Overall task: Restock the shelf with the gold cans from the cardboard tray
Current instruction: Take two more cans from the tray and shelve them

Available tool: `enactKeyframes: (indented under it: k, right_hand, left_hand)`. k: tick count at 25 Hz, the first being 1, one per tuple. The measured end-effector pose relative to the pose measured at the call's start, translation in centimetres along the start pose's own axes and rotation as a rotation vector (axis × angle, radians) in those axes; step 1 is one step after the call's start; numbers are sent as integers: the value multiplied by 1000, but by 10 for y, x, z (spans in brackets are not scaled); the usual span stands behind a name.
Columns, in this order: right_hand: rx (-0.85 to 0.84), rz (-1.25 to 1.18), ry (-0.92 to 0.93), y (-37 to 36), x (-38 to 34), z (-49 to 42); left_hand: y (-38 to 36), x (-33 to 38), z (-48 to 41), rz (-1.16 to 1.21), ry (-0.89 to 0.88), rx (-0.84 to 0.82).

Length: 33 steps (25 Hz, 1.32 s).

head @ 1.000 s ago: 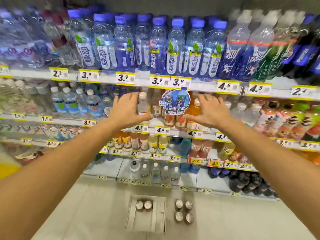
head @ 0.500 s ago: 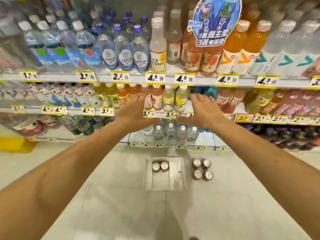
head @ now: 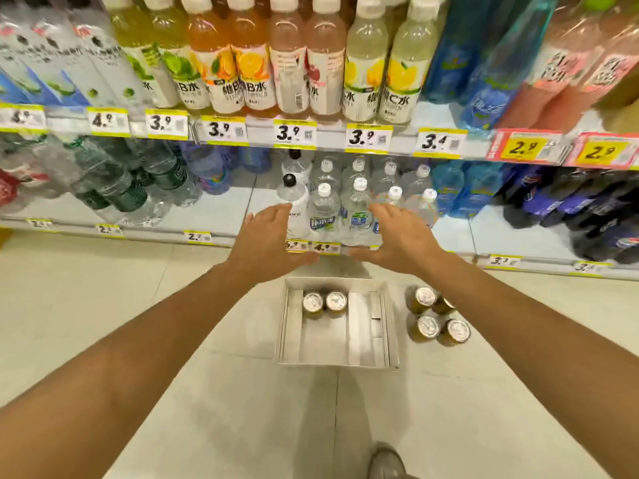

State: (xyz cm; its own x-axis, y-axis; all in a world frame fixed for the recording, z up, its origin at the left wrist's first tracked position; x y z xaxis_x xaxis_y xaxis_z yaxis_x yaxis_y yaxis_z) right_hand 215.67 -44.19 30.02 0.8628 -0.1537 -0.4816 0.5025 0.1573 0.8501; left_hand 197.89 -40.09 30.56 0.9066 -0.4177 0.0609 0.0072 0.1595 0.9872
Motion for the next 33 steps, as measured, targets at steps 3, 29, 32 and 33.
enactKeyframes:
  k: [3, 29, 32, 33]
  right_hand:
    - [-24, 23, -25, -86, 48, -26]
    - [158, -634, -57, -371, 193, -103]
    - [173, -679, -68, -356, 188, -99]
    - [171, -695, -60, -346, 184, -95]
  left_hand:
    - [-93, -15, -13, 42, 15, 9]
    - [-424, -33, -71, 483, 301, -23]
    - [-407, -31, -69, 518, 279, 46]
    - [-395, -31, -66, 532, 270, 54]
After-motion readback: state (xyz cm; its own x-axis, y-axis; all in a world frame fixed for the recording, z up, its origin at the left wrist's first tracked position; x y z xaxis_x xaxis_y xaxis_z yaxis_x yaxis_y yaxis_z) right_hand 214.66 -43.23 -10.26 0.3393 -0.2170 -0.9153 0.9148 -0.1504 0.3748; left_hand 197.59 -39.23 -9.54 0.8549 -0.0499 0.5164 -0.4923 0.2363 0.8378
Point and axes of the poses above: each hand's wrist, its own z-axis away from the middle knuckle, its own y-axis out of the back of the hand, x = y × z, the point moved 9 cm from there along -z, towards the middle knuckle, and after that the axes turned 14 degrees about -z, right-handed, at the moved point
